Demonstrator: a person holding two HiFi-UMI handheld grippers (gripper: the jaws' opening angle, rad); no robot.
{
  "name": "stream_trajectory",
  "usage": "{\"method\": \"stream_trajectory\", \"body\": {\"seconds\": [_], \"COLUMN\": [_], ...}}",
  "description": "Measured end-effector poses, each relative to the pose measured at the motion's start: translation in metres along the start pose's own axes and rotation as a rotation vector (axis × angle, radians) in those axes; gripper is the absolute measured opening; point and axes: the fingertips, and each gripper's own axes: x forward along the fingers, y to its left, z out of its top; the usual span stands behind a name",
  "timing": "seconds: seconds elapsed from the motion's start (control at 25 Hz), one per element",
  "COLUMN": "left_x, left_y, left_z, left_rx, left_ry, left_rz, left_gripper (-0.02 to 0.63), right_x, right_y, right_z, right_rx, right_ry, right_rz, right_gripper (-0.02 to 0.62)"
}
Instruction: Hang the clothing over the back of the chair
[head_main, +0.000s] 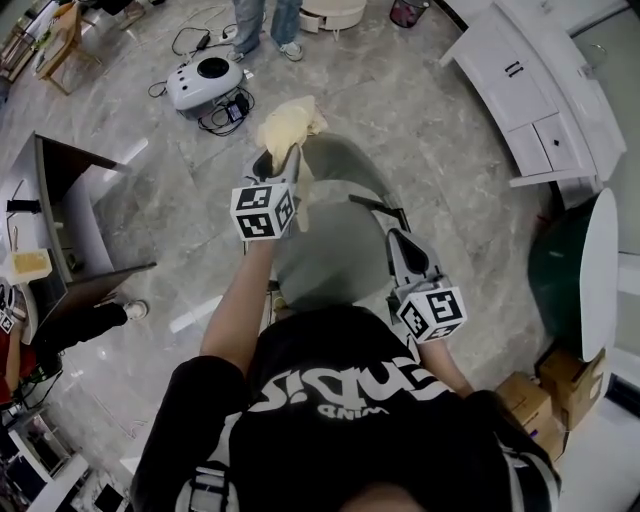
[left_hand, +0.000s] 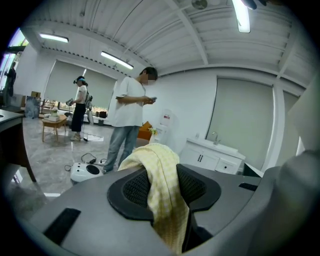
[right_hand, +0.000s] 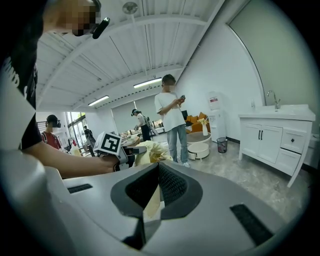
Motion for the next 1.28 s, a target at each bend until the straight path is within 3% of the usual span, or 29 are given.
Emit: {"method": "stream_trajectory", "body": {"seconds": [0.28,0.56,0.88,1.28], "left_x": [0.026,0.031,0.023,-0.015], "left_y": [0.020,0.018,0.011,0.006], "left_z": [-0.051,-0.064,-0.076,-0.084], "left_rx": [-0.051,-0.044,-0.040,-0.044], "left_ry": [0.105,0.082,0.116,0.131], "left_rz": [0.060,0.058,0.044,0.035], "left_gripper": [0.160,0.161,0.198,0.206], "right_x": [0.006,0.007,0.006,0.003], "right_y": [-0.003,-0.007,-0.003,0.016], "right_z": [-0.002,-0.006,-0.008,-0.009], "right_rx": [-0.002,0.003,0.008,0.002], "right_ry": [0.017,0.028,0.026,0.011], "right_rz": [0.008,0.009,0.017,0.041], "right_gripper": [0.015,0.014,0.014,0.014]}}
